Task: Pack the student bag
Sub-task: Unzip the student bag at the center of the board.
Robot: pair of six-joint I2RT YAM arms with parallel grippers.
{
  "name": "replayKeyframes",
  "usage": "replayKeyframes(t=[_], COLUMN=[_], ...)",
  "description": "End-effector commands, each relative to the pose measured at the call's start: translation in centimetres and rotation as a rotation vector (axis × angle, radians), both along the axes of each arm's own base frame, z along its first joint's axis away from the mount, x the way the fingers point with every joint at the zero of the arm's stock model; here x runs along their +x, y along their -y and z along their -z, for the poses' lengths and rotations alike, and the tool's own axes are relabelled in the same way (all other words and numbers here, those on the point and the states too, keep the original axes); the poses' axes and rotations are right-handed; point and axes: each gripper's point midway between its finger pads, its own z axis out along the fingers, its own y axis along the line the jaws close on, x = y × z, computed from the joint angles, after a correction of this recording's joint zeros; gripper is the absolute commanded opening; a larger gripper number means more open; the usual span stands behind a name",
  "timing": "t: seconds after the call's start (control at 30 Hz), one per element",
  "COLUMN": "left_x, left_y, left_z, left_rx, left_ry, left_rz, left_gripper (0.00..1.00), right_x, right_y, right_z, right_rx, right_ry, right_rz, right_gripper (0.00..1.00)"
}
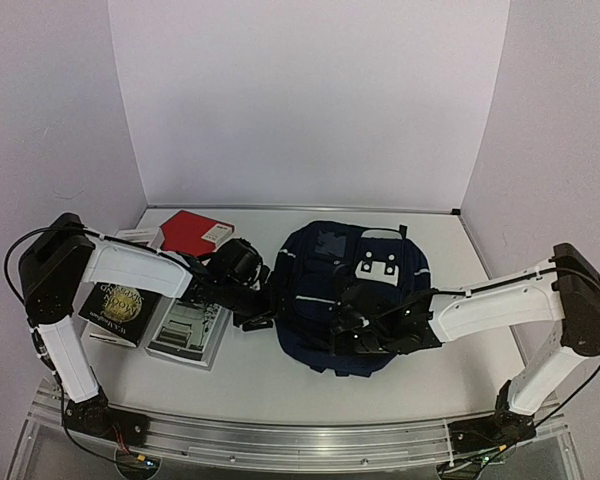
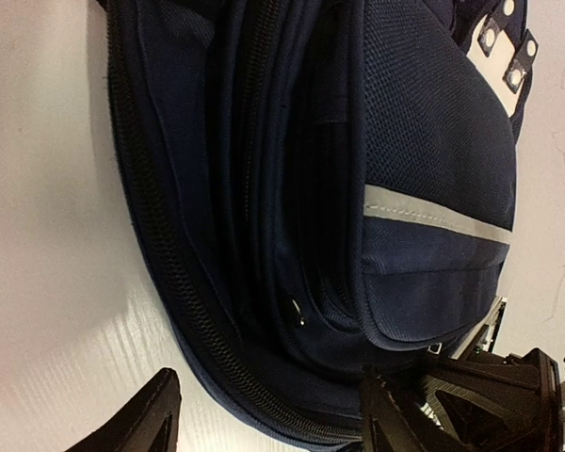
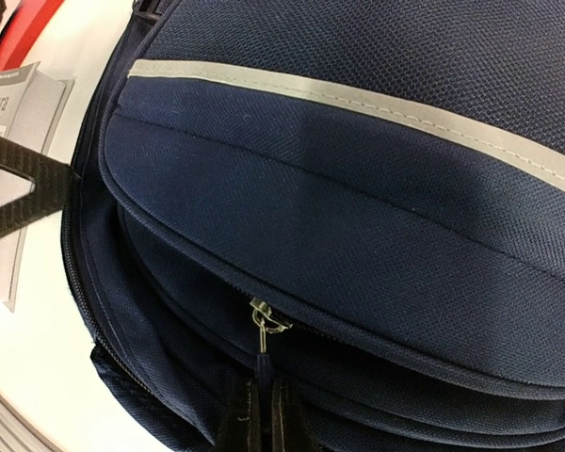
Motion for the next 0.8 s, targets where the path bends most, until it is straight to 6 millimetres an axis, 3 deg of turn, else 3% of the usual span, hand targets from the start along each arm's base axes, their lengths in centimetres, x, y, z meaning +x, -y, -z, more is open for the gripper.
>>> replayKeyframes(t=[0.0, 0.2, 0.47, 0.77], left_x=[0.6, 1.8, 6.6, 15.2], left_y=[1.7, 0.9, -3.5, -6.9], left_z=[0.0, -0.7, -2.1, -3.3], left_rx=[-0.042, -0.018, -0.038, 0.006], left_ry=[-0.004, 0.048, 0.100, 0.239], left_rz=[-0.017, -0.042, -0.094, -0.015], left_gripper=[0.40, 0.03, 0.00, 0.00], right_x=[0.1, 0.1, 0.0, 1.0], right_y=[-1.2, 1.0, 4.4, 7.0], right_z=[-0.9, -0.9, -0.4, 0.0], right_rx=[0.036, 0.008, -0.005, -0.021], right_ry=[0.021, 0.028, -0.004, -0.008], right_rz=[-0.017, 0.049, 0.135, 0.183], right_gripper=[0.00, 0.00, 0.00, 0.00])
